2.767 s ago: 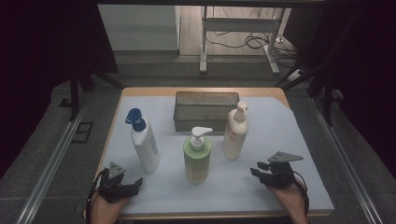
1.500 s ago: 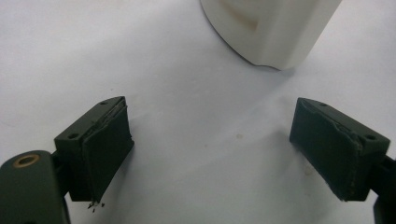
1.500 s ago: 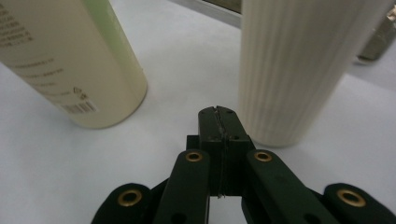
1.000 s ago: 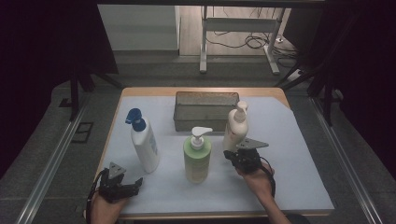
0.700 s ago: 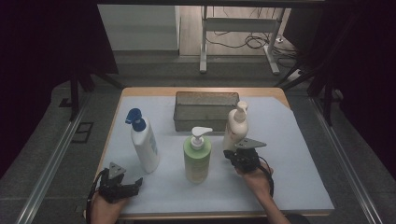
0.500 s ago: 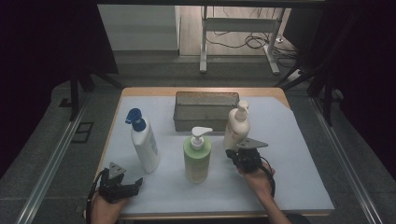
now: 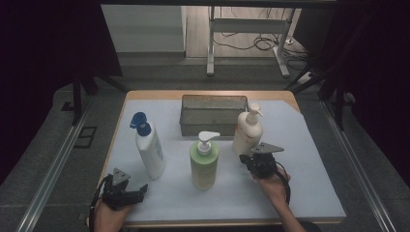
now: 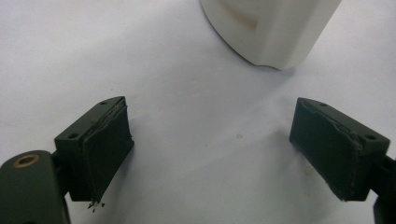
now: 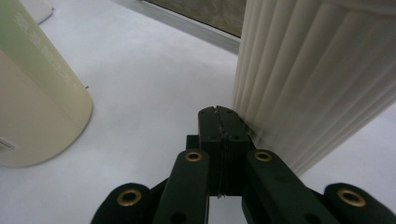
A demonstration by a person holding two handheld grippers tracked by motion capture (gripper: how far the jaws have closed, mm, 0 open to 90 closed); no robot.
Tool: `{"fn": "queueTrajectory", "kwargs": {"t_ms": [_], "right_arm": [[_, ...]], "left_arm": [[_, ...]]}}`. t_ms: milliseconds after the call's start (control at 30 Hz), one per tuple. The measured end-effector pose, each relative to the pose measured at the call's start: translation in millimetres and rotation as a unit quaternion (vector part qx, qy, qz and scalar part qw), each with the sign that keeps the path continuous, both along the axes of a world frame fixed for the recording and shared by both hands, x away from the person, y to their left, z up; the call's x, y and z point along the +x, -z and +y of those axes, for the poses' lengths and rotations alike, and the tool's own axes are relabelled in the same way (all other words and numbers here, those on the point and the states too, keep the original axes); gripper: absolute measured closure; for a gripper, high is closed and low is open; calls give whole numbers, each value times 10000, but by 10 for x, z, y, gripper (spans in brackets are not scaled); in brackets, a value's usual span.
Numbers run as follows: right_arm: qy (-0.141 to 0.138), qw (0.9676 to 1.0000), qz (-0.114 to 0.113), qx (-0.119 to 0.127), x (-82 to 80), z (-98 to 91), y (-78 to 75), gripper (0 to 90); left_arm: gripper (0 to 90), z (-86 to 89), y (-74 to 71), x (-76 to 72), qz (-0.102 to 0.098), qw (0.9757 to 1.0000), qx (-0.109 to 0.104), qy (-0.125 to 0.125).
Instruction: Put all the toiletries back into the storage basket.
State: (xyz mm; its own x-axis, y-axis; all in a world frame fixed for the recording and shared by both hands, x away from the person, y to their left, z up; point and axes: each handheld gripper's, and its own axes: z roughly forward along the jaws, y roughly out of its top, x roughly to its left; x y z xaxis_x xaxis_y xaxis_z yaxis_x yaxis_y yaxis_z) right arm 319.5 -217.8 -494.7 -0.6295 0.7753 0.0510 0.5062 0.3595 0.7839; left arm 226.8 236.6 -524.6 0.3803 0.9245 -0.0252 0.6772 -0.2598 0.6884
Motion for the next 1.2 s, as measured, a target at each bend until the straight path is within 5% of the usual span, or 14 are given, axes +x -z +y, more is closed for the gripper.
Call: {"fn": "queueTrajectory", "kwargs": {"t_ms": [533,867,1200], "right_arm": [[226,9997,84,44,55,-260,31,873],[155,9998,34,107,-45,-329,-76,738],[95,9999,15,108,-176,-501,-329,505]], "left_arm": [[124,0,0,0,0,10000,-1,-1],[124,0,0,0,1,10000,-1,-1],[124,0,0,0,1,10000,2,0]]}}
